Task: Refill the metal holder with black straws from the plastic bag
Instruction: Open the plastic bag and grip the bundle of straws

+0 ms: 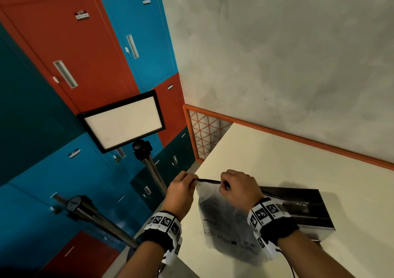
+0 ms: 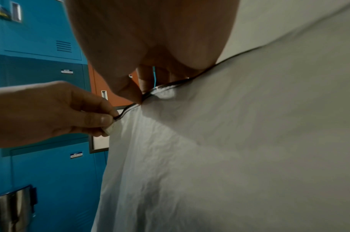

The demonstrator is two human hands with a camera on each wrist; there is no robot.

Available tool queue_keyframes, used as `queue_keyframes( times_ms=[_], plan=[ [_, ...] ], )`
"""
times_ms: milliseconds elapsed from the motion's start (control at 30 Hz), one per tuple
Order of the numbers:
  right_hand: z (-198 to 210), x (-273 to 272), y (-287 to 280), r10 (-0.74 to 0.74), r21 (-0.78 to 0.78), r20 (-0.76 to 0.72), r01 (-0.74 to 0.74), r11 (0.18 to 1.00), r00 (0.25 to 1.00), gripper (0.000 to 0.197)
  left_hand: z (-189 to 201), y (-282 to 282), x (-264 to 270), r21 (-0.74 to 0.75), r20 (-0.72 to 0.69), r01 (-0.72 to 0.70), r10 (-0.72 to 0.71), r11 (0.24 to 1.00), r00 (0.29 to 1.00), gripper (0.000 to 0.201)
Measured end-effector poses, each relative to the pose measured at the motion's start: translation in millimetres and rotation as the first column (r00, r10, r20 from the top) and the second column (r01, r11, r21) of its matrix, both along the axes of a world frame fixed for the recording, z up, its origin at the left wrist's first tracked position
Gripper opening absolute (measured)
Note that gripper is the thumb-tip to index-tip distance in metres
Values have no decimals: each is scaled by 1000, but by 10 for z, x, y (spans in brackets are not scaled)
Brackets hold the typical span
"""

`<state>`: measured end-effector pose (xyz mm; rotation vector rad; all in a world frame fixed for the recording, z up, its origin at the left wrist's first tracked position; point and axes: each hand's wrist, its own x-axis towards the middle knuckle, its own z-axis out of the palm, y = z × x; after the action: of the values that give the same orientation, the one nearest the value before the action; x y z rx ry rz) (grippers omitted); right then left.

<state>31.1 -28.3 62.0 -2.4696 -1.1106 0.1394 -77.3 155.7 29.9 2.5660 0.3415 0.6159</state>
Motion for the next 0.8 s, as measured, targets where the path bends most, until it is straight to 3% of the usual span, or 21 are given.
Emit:
queue_keyframes(
  times_ms=[400, 600, 800],
  plan=[
    [36, -15, 32, 32, -11, -4, -32, 999, 999, 9, 26, 19, -44, -26, 3, 42, -42, 999, 999, 17],
    [45, -74, 111, 172, 17, -18, -172, 985, 985, 24, 61, -28, -61, -41, -22, 107, -108, 993, 994, 22],
    [62, -122, 188, 236, 14, 46, -236, 972, 971, 21, 73, -49, -72, -19, -7, 141, -142, 990, 990, 29]
  ],
)
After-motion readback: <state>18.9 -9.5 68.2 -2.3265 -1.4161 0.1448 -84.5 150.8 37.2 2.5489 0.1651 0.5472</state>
